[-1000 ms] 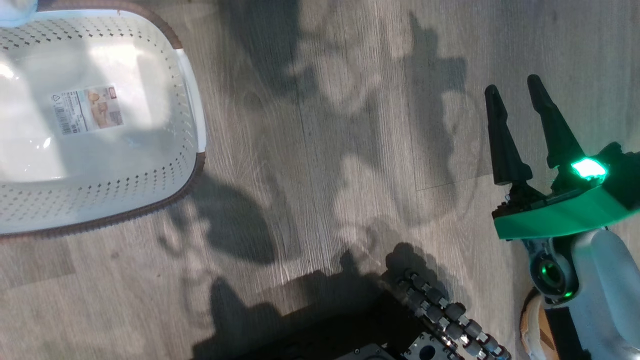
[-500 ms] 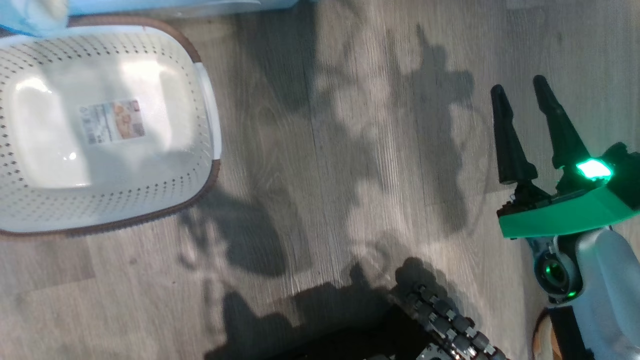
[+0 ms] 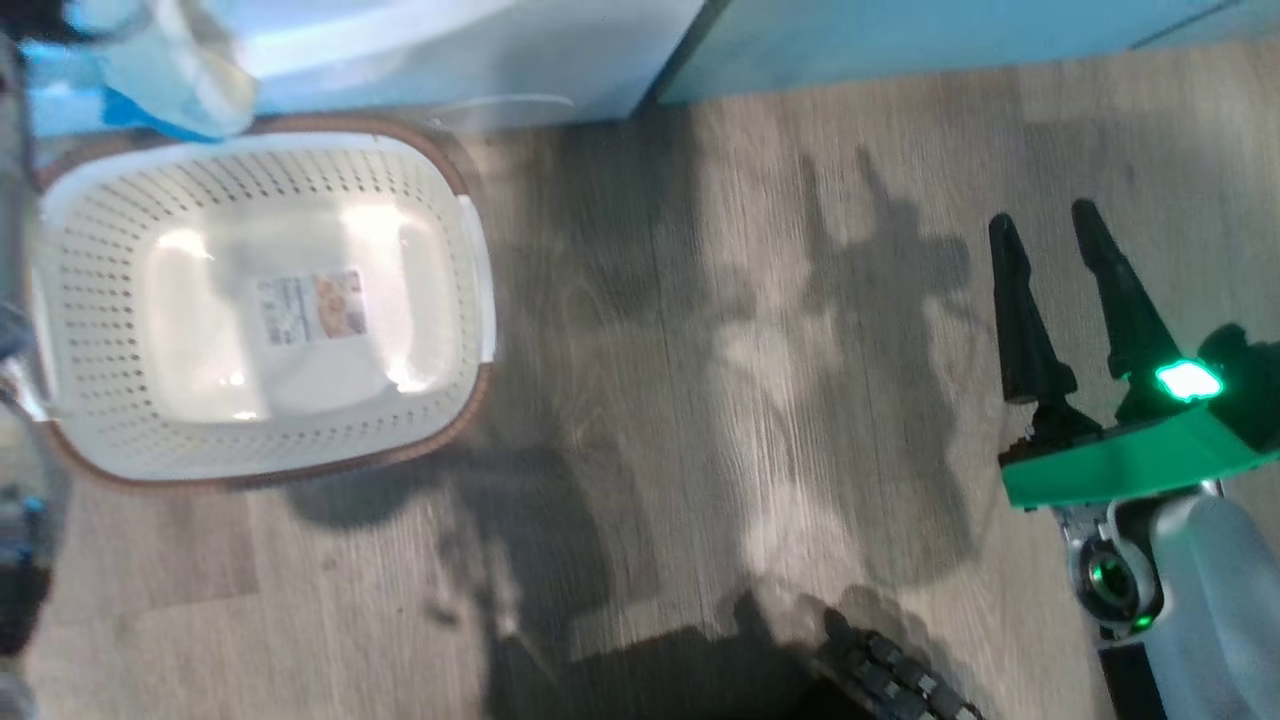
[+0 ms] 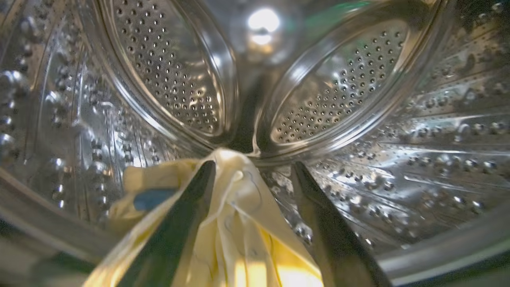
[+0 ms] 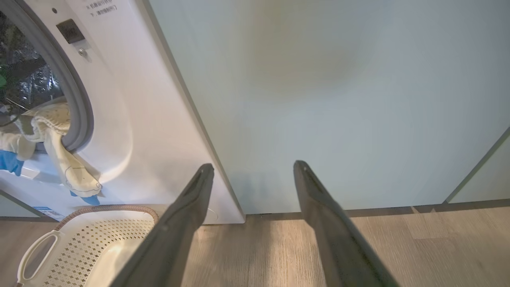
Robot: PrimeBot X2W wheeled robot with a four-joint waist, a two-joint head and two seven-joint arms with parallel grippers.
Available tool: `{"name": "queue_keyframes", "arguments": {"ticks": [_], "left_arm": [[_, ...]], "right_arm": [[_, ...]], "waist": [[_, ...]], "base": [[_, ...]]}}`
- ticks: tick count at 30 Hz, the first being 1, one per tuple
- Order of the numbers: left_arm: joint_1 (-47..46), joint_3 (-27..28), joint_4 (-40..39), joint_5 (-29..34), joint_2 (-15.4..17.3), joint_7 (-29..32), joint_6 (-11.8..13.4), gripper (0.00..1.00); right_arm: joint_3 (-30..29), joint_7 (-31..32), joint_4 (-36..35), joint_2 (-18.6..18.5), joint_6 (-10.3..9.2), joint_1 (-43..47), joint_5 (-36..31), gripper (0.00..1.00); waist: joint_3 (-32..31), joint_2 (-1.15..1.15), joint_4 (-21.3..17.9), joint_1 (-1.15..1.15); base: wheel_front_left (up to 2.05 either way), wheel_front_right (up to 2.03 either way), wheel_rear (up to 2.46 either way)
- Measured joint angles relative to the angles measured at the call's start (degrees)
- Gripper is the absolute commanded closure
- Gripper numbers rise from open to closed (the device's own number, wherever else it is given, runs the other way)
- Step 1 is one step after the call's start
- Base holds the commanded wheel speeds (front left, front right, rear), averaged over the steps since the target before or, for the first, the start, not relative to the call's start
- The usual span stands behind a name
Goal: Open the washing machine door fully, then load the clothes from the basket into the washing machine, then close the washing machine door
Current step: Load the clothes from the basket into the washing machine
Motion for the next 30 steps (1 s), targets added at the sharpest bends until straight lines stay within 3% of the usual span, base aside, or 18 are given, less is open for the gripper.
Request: {"name": "queue_keyframes", "arguments": {"ticks": [5,16,30], "left_arm": [[6.7,-1.6,-1.6,-3.4,-2.0,0.0,0.0,0.00],[22.6,-4.3,-7.7,-11.1,-3.4,0.0,0.0,0.00],[43.6,-2.9,-18.1,-11.3,-4.0,0.0,0.0,0.00]], "right_arm": [[-0.9,0.0,0.3,-0.2,0.00,1.7,0.0,0.00],[-1.7,0.0,0.8,-0.8,-0.01,7.0,-0.5,0.00],[-2.4,0.0,1.6,-1.3,0.00,12.1,-0.5,0.00]], "waist": [[-3.6,0.00,1.2,0.00],[-12.6,0.00,4.0,0.00],[-21.7,0.00,6.5,0.00]], "base": [[0.00,0.00,0.00],[0.00,0.00,0.00],[0.00,0.00,0.00]]}}
